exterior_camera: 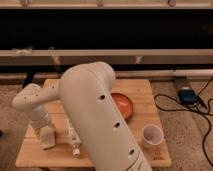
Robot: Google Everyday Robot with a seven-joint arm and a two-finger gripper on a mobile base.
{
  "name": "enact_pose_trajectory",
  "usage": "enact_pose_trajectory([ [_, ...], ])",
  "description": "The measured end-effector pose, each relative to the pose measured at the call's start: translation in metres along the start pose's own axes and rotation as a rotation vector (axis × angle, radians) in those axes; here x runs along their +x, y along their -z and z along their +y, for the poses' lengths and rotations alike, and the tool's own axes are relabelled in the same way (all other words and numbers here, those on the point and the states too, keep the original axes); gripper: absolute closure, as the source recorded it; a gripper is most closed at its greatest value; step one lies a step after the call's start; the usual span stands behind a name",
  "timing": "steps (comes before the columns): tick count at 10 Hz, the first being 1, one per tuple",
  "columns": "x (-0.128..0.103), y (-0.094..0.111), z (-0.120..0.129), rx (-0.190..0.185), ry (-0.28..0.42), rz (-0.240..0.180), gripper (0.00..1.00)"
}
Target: Place the white sponge in the ceramic bowl
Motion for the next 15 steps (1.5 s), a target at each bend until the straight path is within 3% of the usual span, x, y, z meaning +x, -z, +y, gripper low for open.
enact_pose_trajectory([
  [5,0.004,-0.015,0.011,0.012,0.028,0.022,0.38],
  [10,0.004,-0.02,0.01,0.034,0.031,0.026,0.87],
  [11,0.007,-0.017,0.012,0.029,0.038,0.024,0.96],
  [13,0.013,-0.001,0.013,0.009,0.048,0.007,1.0],
  [15,0.025,0.038,0.008,-0.015,0.058,-0.03,1.0],
])
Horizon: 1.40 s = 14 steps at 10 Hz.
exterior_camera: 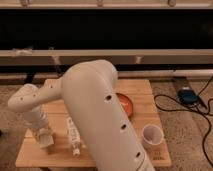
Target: Place the white sponge in the ceramic bowl
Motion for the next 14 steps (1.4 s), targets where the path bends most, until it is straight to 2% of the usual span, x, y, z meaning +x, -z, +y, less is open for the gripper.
enact_pose_trajectory([
  [2,0.011,0.049,-0.017,-0.013,-0.006,-0.048,1.0],
  [3,0.013,0.07,-0.033,-0.017,-0.018,-0.074,1.0],
  [4,0.013,0.085,-0.048,-0.021,-0.028,-0.094,1.0],
  [7,0.001,0.132,-0.122,-0.046,-0.076,-0.162,1.0],
  [8,-0.002,0.143,-0.141,-0.056,-0.082,-0.18,1.0],
  [11,-0.012,0.173,-0.223,-0.104,-0.112,-0.237,1.0],
  [14,-0.017,0.178,-0.296,-0.141,-0.159,-0.245,1.0],
])
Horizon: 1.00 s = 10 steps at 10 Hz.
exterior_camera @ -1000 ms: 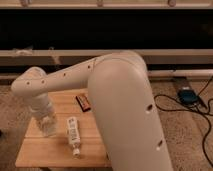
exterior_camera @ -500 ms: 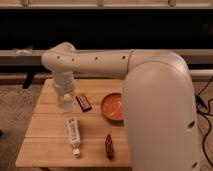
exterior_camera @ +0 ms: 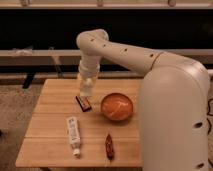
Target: Place the white sponge in the ceramic bowl
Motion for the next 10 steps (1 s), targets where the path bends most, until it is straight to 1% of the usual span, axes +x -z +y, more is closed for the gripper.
enact_pose_trajectory([
  [1,-0.002,0.0,-0.018,-0.003,-0.017,0.004,1.0],
  [2,-0.001,-0.002,-0.044,-0.003,-0.045,0.014,1.0],
  [3,0.004,-0.006,-0.065,0.008,-0.073,0.032,1.0],
  [4,0.006,-0.012,-0.073,0.02,-0.083,0.047,0.98],
  [5,0.008,-0.02,-0.076,0.055,-0.087,0.074,0.87],
  [6,0.01,-0.024,-0.075,0.069,-0.094,0.09,0.78],
  [7,0.015,-0.028,-0.086,0.11,-0.108,0.11,0.67],
  [8,0.015,-0.033,-0.088,0.132,-0.116,0.124,0.57],
  [9,0.015,-0.037,-0.09,0.146,-0.133,0.139,0.45],
  [10,0.016,-0.038,-0.098,0.164,-0.15,0.143,0.37],
])
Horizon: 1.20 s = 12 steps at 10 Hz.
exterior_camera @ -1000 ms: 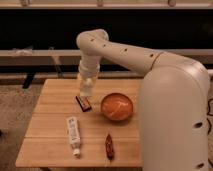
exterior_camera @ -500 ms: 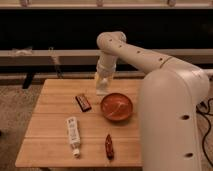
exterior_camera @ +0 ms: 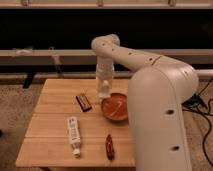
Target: Place the white sponge in the ceramic bowl
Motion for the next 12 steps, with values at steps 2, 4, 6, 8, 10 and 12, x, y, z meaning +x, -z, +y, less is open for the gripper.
enact_pose_trajectory([
  [2,-0.002,-0.003,-0.008,0.01,-0.04,0.009,0.21],
  [4,-0.002,-0.005,-0.018,0.017,-0.069,0.015,0.2],
  [6,-0.001,-0.008,-0.024,0.028,-0.09,0.022,0.2],
  [8,0.001,-0.011,-0.029,0.04,-0.096,0.032,0.2],
  [10,0.004,-0.011,-0.03,0.053,-0.09,0.035,0.2],
  [12,0.009,-0.004,-0.013,0.05,-0.031,0.012,0.2],
])
